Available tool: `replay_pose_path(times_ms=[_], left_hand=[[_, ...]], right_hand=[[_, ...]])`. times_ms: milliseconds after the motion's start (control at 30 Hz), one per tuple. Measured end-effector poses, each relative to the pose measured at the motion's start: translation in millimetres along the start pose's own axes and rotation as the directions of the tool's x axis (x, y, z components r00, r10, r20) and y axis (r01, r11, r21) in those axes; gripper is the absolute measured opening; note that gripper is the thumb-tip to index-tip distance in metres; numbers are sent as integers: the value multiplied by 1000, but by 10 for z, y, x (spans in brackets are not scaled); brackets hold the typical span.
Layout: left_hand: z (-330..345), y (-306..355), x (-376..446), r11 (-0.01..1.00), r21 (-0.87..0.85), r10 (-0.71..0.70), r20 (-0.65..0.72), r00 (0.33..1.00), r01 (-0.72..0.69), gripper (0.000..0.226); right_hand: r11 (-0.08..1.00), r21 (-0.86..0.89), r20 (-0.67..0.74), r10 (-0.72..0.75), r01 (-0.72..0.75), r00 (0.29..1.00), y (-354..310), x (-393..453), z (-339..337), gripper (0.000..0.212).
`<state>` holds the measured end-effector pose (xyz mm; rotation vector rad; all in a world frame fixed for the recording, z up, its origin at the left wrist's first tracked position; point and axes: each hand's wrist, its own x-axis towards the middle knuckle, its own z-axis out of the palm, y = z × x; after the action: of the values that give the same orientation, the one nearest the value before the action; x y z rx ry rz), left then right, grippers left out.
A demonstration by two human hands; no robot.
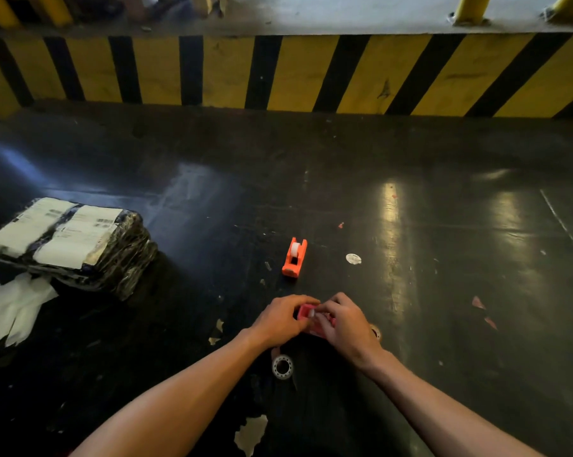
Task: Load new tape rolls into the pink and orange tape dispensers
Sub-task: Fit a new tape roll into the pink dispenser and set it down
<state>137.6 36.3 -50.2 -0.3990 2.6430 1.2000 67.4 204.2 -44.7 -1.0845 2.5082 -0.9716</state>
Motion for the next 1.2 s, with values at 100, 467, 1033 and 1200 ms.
replay_pose_path(times_ms=[100,467,1033,1200], left_hand=[[20,3,-6,1000,-24,-6,-31,999,6,34],[21,9,5,997,-55,-49,-33,998,47,28],[0,34,-20,996,-74,-59,-36,998,57,28],[-16,34,-24,994,-75,-76,-33,997,74,32]], right_hand=[[978,93,-89,193,-185,977,-79,-4,22,13],[806,7,151,584,-592,797,-323,168,-55,29],[640,446,171,625,-625,762,-288,142,-64,33],[738,357,100,579,-573,809,-163,98,-162,20]])
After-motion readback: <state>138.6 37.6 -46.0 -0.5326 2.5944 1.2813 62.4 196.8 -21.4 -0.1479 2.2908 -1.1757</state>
